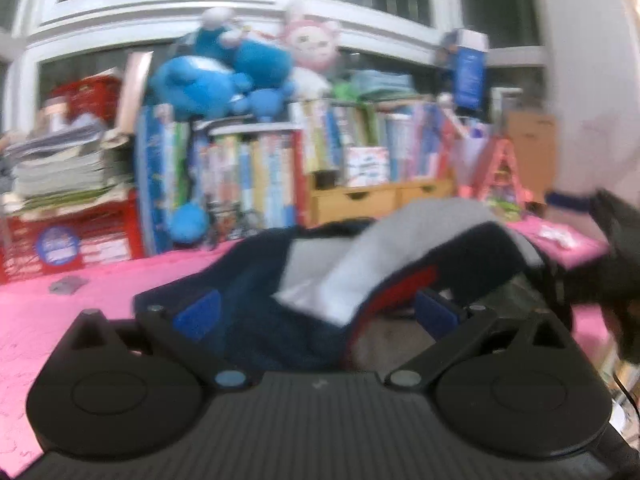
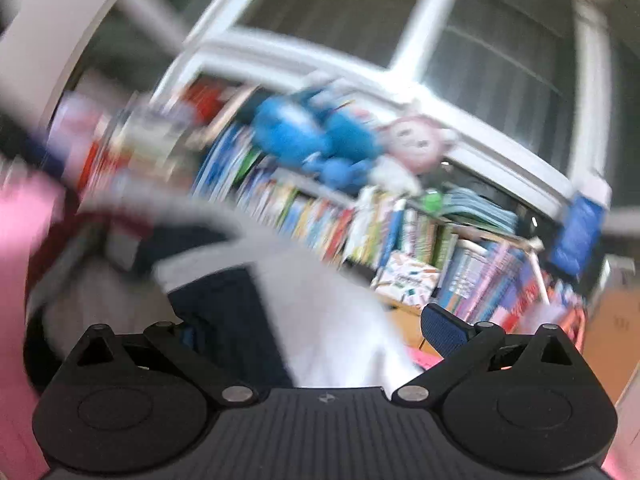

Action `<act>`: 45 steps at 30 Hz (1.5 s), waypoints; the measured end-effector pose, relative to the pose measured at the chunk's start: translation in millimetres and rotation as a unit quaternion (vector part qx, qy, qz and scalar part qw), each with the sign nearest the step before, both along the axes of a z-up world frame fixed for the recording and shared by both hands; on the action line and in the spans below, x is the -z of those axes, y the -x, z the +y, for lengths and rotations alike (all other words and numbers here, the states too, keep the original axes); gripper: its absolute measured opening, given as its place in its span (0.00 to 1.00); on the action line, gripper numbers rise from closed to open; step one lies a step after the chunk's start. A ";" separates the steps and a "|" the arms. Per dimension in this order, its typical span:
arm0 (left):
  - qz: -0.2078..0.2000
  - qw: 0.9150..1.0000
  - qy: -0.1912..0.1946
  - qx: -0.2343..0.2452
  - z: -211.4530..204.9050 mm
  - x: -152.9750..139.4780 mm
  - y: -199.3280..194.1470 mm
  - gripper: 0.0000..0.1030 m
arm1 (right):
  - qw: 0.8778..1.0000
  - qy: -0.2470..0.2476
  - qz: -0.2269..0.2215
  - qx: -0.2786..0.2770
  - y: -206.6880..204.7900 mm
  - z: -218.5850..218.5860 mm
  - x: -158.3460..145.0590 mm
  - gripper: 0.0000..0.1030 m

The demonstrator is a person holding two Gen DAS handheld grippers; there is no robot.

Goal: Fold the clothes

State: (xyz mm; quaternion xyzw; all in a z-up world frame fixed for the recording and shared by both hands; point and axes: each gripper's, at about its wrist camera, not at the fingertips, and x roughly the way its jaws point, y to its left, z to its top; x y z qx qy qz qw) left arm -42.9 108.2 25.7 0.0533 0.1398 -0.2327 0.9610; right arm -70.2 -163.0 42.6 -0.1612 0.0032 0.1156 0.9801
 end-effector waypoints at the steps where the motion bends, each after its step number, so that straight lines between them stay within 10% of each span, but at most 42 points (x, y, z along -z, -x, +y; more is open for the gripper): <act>1: -0.005 1.000 -0.008 0.010 -7.3 0.3 1.9 1.00 | 1.000 -0.023 -0.004 0.003 -0.2 -7.8 -7.3 0.99; 9: -0.028 0.992 -0.105 0.060 -95.7 33.2 -0.1 1.00 | 0.996 -0.091 0.018 0.006 -16.8 -33.2 -30.3 0.93; 15: -0.111 0.972 -0.200 -0.064 -124.2 39.3 -23.5 1.00 | 0.983 -0.170 0.069 -0.019 -19.8 -60.2 -35.1 0.91; 24: -0.118 0.972 -0.147 -0.140 -55.9 -17.5 2.6 1.00 | 0.995 -0.083 0.061 0.003 -13.2 -53.9 -13.2 0.91; 33: -0.030 0.974 -0.189 -0.124 -33.3 8.4 28.0 1.00 | 0.993 0.021 0.118 0.017 10.6 -55.0 22.3 0.93; 37: 0.033 0.960 -0.202 -0.191 -3.3 35.3 18.1 1.00 | 0.975 0.098 0.153 0.124 14.1 -76.3 47.9 0.88; 40: 0.085 0.945 -0.172 -0.266 32.3 43.1 10.4 1.00 | 0.962 0.056 0.204 0.171 14.9 -113.5 50.9 0.87; 45: 0.110 0.974 -0.025 -0.194 71.6 25.5 33.6 1.00 | 0.962 0.019 0.201 0.184 20.6 -133.0 38.3 0.87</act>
